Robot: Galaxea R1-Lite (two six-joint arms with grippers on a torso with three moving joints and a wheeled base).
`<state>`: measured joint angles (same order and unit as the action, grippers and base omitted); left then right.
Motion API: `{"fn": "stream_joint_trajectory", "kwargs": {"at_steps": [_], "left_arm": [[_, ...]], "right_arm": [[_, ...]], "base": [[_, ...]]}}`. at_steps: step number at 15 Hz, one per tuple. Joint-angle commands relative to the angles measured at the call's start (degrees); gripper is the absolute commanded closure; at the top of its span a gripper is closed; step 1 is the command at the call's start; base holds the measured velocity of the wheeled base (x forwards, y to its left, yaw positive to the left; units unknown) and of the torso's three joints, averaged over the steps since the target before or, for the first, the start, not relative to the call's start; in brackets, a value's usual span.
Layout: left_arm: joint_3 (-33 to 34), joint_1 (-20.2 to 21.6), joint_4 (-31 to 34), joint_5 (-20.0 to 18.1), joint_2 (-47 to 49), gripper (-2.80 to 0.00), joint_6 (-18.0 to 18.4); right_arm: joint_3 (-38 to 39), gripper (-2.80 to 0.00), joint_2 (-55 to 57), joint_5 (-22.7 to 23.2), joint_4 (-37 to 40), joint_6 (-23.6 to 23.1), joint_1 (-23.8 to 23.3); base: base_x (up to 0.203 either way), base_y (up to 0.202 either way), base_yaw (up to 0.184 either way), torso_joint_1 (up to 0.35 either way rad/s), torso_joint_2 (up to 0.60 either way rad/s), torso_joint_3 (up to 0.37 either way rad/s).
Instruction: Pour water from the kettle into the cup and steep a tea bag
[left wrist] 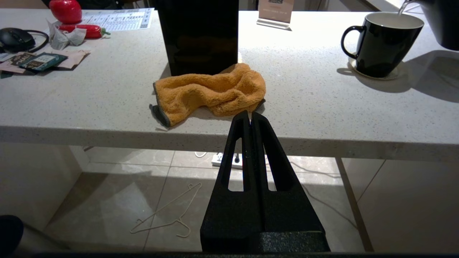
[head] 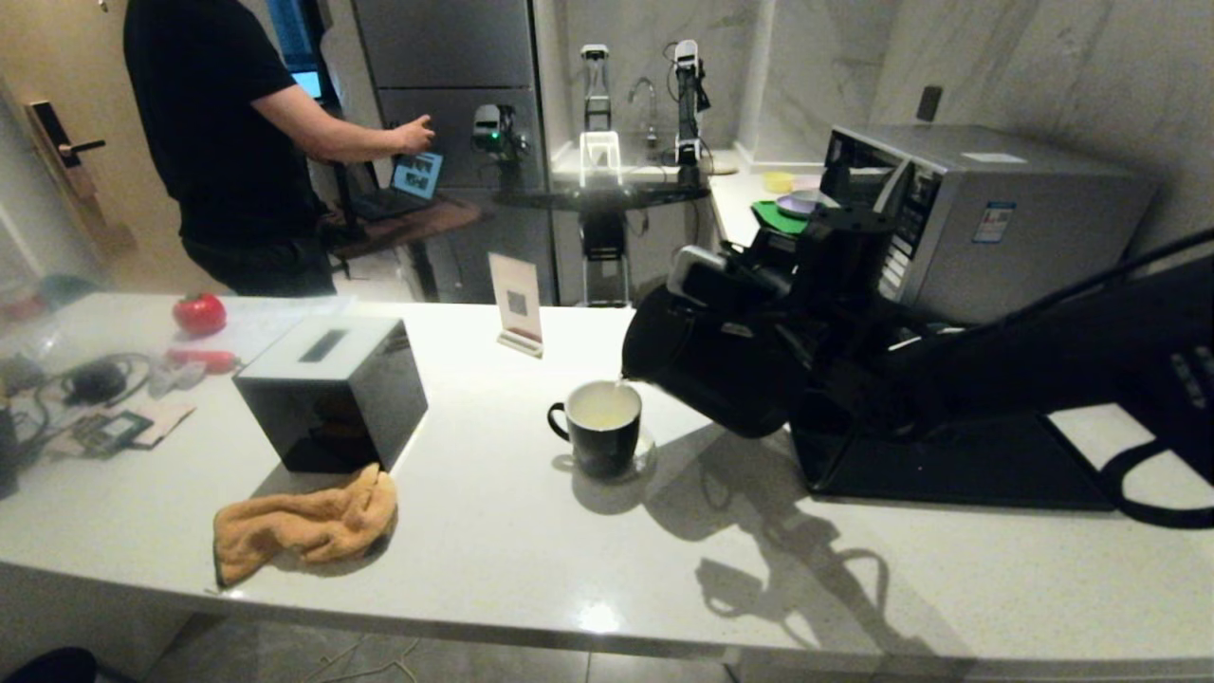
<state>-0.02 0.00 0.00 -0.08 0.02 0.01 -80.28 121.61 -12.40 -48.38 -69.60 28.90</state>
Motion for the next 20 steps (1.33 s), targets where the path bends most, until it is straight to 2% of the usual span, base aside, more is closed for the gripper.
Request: {"fn": "stream_joint_trajectory", "kwargs": {"at_steps": [1, 15, 20], "left_arm": [[-0.05, 0.0, 0.0, 0.0, -0.02, 0.0, 0.05], [0.02, 0.0, 0.0, 0.0, -0.02, 0.0, -0.01], [0.02, 0.0, 0.0, 0.0, -0.02, 0.0, -0.01]], "right_arm": [[0.13, 0.0, -0.32, -0.16, -0.31, 0.35, 0.01], [1.65, 0.0, -1.5, -1.34, -0.5, 11.48, -0.08], [6.09, 0.0, -4.66, -1.49, -0.98, 12.71, -1.83]], "base": [[0.0, 0.0, 0.0, 0.0, 0.0, 0.0], [0.0, 0.0, 0.0, 0.0, 0.0, 0.0], [0.0, 0.0, 0.0, 0.0, 0.0, 0.0]]}}
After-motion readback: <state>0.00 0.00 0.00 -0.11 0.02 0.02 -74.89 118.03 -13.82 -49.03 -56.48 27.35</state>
